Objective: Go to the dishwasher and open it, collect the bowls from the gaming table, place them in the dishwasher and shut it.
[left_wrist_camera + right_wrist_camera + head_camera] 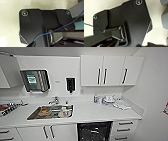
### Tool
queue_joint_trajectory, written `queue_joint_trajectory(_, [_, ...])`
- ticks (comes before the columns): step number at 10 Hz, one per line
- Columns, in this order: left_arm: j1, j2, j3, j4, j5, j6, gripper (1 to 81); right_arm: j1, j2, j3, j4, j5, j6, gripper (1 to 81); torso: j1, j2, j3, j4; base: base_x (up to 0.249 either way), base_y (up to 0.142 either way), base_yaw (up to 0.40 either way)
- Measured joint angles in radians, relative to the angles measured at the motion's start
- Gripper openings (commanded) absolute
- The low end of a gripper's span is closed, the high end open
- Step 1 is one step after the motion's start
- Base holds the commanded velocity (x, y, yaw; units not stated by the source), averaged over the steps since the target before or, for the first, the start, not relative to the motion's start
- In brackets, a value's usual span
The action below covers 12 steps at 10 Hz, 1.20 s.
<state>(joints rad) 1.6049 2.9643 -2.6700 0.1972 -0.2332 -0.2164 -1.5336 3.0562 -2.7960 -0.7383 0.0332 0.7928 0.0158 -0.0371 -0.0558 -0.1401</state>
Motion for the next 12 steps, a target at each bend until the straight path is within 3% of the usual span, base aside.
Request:
queue_joint_trajectory(3, [-0.002, 0.000, -0.001, 0.000, -0.004, 0.002, 81.1, 0.006, 0.002, 0.000, 0.000, 0.005, 0.000, 81.1, -0.012, 0.016, 0.048, 0.000, 0.000, 0.000, 0.000])
queue_joint_trajectory(9, [0.003, 0.003, -0.001, -0.003, -0.002, -0.008, 81.1, 0.001, -0.017, -0.007, 0.009, -0.003, 0.006, 81.1, -0.014, 0.018, 0.050, 0.000, 0.000, 0.000, 0.000])
queue_joint_trajectory(11, [0.003, 0.003, -0.001, -0.003, 0.023, -0.010, 81.1, -0.013, 0.009, -0.020, 0.110, -0.021, -0.047, 81.1, -0.014, 0.018, 0.050, 0.000, 0.000, 0.000, 0.000])
queue_joint_trajectory(12, [0.003, 0.003, -0.001, -0.003, 0.028, -0.010, 81.1, -0.017, 0.027, -0.025, 0.180, -0.033, -0.133, 81.1, -0.014, 0.018, 0.050, 0.000, 0.000, 0.000, 0.000])
